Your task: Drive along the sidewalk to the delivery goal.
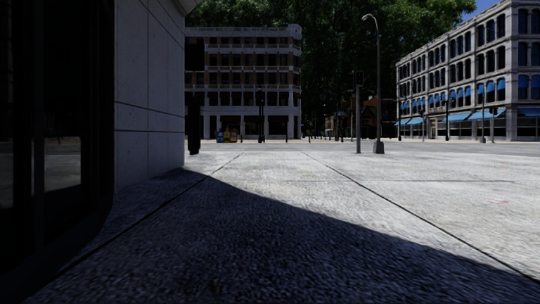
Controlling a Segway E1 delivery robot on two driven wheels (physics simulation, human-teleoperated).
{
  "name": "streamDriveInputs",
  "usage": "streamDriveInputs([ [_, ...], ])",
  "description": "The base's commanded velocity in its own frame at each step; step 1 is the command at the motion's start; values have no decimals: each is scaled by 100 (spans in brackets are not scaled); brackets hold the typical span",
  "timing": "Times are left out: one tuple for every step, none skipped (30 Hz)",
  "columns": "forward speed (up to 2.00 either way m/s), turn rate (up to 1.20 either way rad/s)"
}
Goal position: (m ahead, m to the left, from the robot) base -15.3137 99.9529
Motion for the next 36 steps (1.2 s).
streamDriveInputs([
  [200,0],
  [200,0],
  [200,0],
  [200,0],
  [200,0],
  [200,0],
  [200,0],
  [200,0],
  [200,0],
  [200,0],
  [200,0],
  [200,0],
  [200,0],
  [200,0],
  [200,0],
  [200,0],
  [200,0],
  [200,0],
  [200,0],
  [200,0],
  [200,0],
  [200,0],
  [200,0],
  [200,0],
  [200,0],
  [200,0],
  [200,0],
  [200,0],
  [200,0],
  [200,0],
  [200,0],
  [200,0],
  [200,0],
  [200,0],
  [200,0],
  [200,0],
])
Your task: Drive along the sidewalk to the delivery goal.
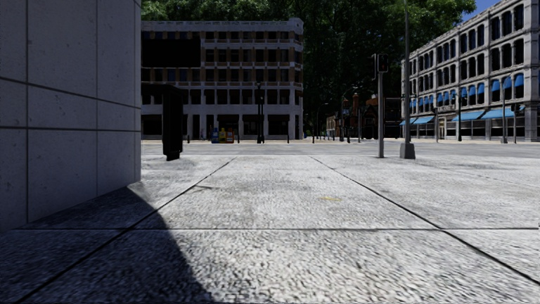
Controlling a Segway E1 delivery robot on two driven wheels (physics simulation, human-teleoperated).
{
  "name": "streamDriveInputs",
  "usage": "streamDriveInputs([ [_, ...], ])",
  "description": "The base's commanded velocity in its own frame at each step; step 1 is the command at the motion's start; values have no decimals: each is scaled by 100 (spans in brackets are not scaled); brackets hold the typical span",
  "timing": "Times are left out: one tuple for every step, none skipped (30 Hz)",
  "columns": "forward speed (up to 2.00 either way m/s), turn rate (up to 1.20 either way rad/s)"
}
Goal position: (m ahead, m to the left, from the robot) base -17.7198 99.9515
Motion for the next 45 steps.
streamDriveInputs([
  [200,0],
  [200,0],
  [200,0],
  [200,0],
  [200,0],
  [200,0],
  [200,0],
  [200,0],
  [200,0],
  [200,0],
  [200,0],
  [200,0],
  [200,0],
  [200,0],
  [200,0],
  [200,0],
  [200,0],
  [200,0],
  [200,0],
  [200,0],
  [200,0],
  [200,0],
  [200,0],
  [200,0],
  [200,0],
  [200,1],
  [200,1],
  [200,6],
  [200,13],
  [200,21],
  [200,26],
  [200,26],
  [200,35],
  [200,41],
  [200,42],
  [200,43],
  [200,43],
  [200,43],
  [200,43],
  [200,44],
  [200,46],
  [200,46],
  [200,46],
  [200,46],
  [200,46],
])
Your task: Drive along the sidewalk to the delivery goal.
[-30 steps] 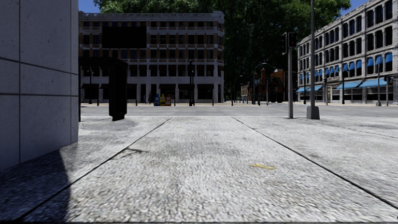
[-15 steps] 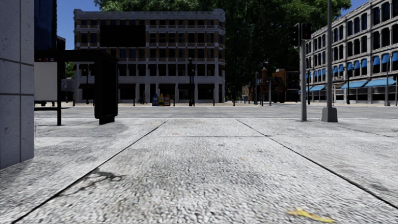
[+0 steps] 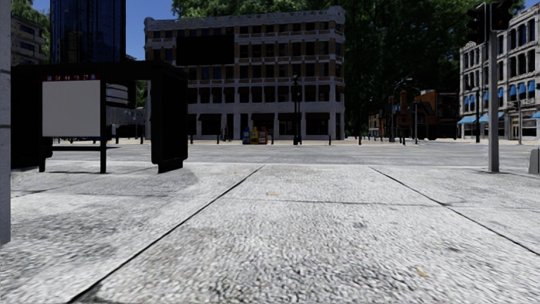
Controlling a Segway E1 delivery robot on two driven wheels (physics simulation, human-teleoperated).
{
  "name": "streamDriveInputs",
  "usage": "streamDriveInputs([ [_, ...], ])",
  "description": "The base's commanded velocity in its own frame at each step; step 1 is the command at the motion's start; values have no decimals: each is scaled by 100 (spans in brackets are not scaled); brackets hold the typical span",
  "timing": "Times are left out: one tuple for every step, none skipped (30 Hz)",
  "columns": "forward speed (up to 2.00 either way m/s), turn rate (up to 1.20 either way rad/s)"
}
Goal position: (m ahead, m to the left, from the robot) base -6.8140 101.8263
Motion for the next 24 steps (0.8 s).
streamDriveInputs([
  [200,47],
  [200,47],
  [200,47],
  [200,47],
  [200,48],
  [200,49],
  [200,49],
  [200,51],
  [200,51],
  [200,52],
  [200,54],
  [200,54],
  [200,55],
  [200,56],
  [200,56],
  [200,56],
  [200,56],
  [200,57],
  [200,57],
  [200,57],
  [200,57],
  [200,57],
  [200,57],
  [200,57],
])
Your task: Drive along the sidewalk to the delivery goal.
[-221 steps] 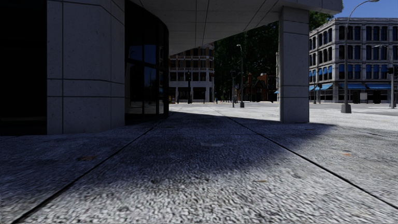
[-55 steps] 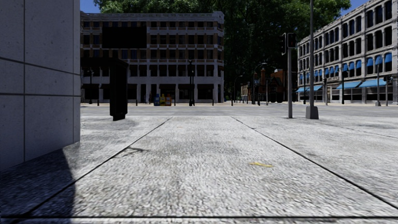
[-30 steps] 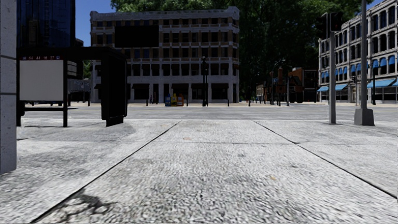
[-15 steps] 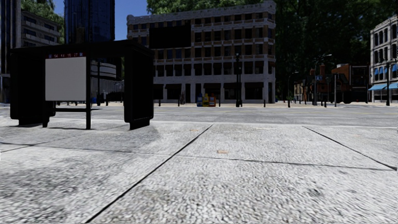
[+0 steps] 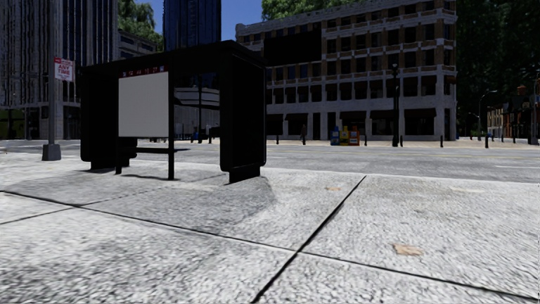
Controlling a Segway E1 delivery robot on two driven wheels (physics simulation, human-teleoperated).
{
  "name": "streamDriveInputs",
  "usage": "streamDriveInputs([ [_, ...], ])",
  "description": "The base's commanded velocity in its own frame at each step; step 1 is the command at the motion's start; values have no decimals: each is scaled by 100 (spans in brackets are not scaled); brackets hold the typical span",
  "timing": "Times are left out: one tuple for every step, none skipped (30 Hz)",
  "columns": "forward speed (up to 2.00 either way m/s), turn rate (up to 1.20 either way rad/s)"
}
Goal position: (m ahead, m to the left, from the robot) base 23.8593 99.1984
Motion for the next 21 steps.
streamDriveInputs([
  [200,57],
  [200,57],
  [200,57],
  [200,57],
  [200,57],
  [200,57],
  [200,57],
  [200,57],
  [200,57],
  [200,57],
  [200,57],
  [200,57],
  [200,57],
  [200,57],
  [200,57],
  [200,57],
  [200,57],
  [200,57],
  [200,57],
  [200,57],
  [200,57],
])
